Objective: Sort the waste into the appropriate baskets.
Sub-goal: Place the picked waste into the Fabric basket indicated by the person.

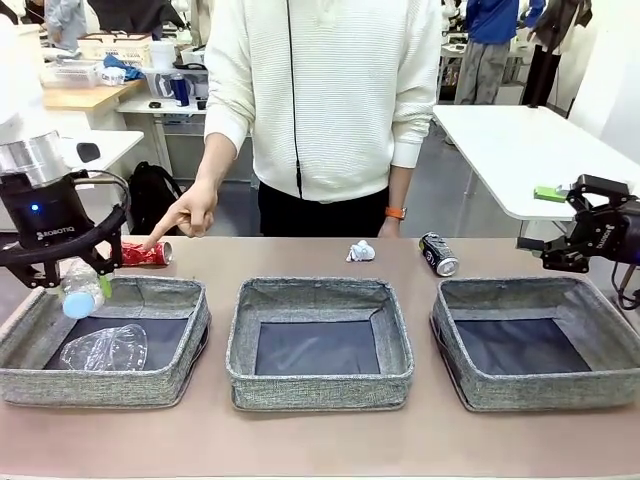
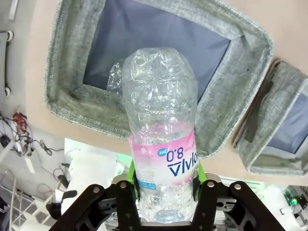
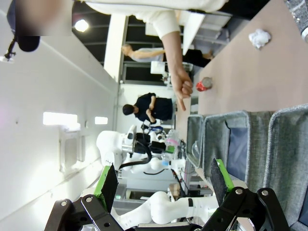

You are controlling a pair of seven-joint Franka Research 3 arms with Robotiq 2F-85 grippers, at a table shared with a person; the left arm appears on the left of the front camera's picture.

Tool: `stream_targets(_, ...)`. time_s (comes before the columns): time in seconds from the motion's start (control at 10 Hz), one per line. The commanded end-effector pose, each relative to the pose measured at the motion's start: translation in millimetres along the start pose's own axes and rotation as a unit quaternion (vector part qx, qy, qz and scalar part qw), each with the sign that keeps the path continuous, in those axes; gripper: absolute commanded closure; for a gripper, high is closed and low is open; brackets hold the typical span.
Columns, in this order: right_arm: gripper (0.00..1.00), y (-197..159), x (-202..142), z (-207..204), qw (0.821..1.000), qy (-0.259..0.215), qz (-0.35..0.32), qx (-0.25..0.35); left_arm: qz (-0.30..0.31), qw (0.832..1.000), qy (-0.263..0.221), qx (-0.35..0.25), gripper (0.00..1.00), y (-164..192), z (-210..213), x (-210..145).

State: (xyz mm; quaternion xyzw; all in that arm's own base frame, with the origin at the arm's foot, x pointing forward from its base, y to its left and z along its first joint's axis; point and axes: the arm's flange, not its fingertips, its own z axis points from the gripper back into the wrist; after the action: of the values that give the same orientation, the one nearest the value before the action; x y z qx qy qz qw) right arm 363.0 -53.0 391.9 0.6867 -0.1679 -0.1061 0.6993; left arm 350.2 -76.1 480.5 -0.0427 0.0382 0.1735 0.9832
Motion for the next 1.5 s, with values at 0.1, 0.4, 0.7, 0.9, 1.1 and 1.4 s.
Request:
stream_targets(0.1, 0.00, 5.2, 0.6, -0.6, 1.000, -0.003, -0.010, 0.005, 0.004, 0.999, -0.014, -0.039, 0.00, 2.3, 13.4, -1.0)
stream_targets(0.4, 0.00, 5.2, 0.6, -0.6, 1.000, -0.003, -0.010, 0.005, 0.023, 0.997, -0.036, -0.059, 0.00, 0.4, 20.2, 0.2)
stream_targets(0.7, 0.00, 5.2, 0.6, -0.6, 1.000, -0.003, -0.010, 0.005, 0.019, 0.998, -0.033, -0.049, 0.00, -2.0, 21.3, 2.5)
stream_targets(0.9, 0.00, 5.2, 0.6, -0.6, 1.000, -0.003, -0.010, 0.005, 0.015, 0.998, -0.031, -0.048, 0.00, -4.3, 22.1, 2.9)
stream_targets(1.1, 0.00, 5.2, 0.6, -0.6, 1.000, -0.003, -0.010, 0.005, 0.014, 0.998, -0.031, -0.048, 0.00, -4.5, 24.0, 3.3)
stream_targets(1.4, 0.00, 5.2, 0.6, -0.6, 1.000, -0.003, -0.010, 0.005, -0.010, 0.989, 0.024, -0.142, 0.00, -13.1, 53.1, -11.8)
